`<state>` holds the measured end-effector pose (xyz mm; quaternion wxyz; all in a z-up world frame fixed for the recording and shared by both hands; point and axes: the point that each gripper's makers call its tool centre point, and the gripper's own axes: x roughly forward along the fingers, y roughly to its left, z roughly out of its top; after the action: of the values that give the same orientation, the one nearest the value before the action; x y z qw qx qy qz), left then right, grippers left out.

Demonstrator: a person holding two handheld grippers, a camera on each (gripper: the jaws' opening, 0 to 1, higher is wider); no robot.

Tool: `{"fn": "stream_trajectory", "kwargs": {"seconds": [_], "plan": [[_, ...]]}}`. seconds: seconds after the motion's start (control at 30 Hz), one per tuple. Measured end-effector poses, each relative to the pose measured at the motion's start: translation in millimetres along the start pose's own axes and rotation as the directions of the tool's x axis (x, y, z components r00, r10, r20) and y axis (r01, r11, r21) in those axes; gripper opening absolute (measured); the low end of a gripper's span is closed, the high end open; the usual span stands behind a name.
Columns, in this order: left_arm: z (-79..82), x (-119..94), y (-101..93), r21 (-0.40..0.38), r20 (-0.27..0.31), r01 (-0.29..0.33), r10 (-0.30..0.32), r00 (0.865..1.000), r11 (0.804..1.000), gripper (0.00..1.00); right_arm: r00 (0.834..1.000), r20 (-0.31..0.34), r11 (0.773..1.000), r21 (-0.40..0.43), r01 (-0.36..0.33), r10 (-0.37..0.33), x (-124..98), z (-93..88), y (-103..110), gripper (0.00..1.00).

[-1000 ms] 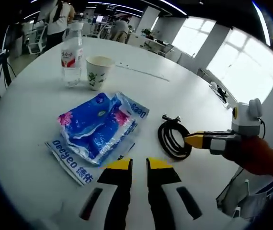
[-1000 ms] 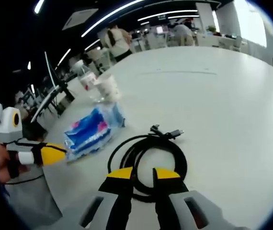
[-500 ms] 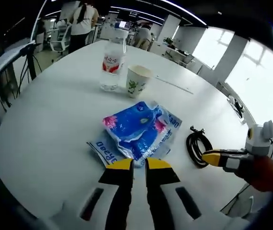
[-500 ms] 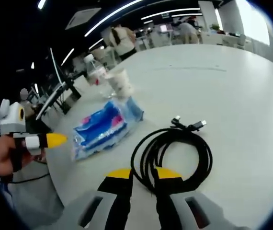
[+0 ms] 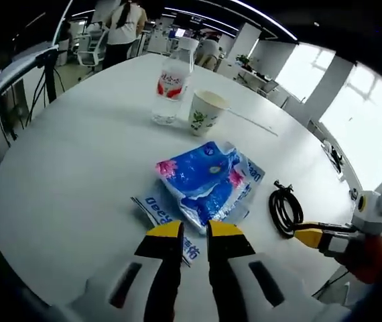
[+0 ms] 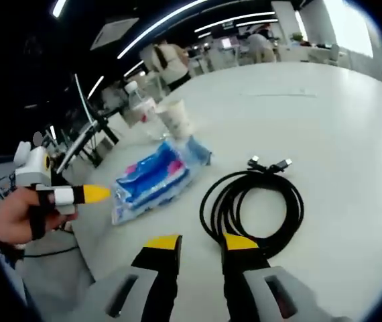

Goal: Arrange the tabletop items into an orderly group along one side of the table until the central work area is clear of visible clutter.

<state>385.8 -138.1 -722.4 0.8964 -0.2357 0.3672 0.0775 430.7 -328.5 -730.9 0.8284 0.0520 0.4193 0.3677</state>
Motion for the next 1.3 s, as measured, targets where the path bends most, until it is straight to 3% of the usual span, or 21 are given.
{"fn": "stream_trajectory", "kwargs": {"seconds": [0.5, 0.97, 1.3], "plan": [[4.1, 15, 5.6, -0.105, 0.031, 0.041, -0.038, 0.999, 0.994, 0.10, 1.000, -0.003, 0.998, 0.065, 0.005, -0.004, -31, -49.1, 14, 0.27], [1.2, 25, 4.5, -0.142, 0.029, 0.071, -0.067, 0.997, 0.987, 0.06, 0.998, 0.043, 0.993, 0.111, 0.034, -0.039, -58, -50.4, 14, 0.28], [2.5, 25, 7.0, -0.167, 0.034, 0.072, -0.068, 0.997, 0.983, 0.00, 0.998, 0.047, 0.990, 0.131, 0.043, -0.050, -62, -53.5, 11, 0.28]]}}
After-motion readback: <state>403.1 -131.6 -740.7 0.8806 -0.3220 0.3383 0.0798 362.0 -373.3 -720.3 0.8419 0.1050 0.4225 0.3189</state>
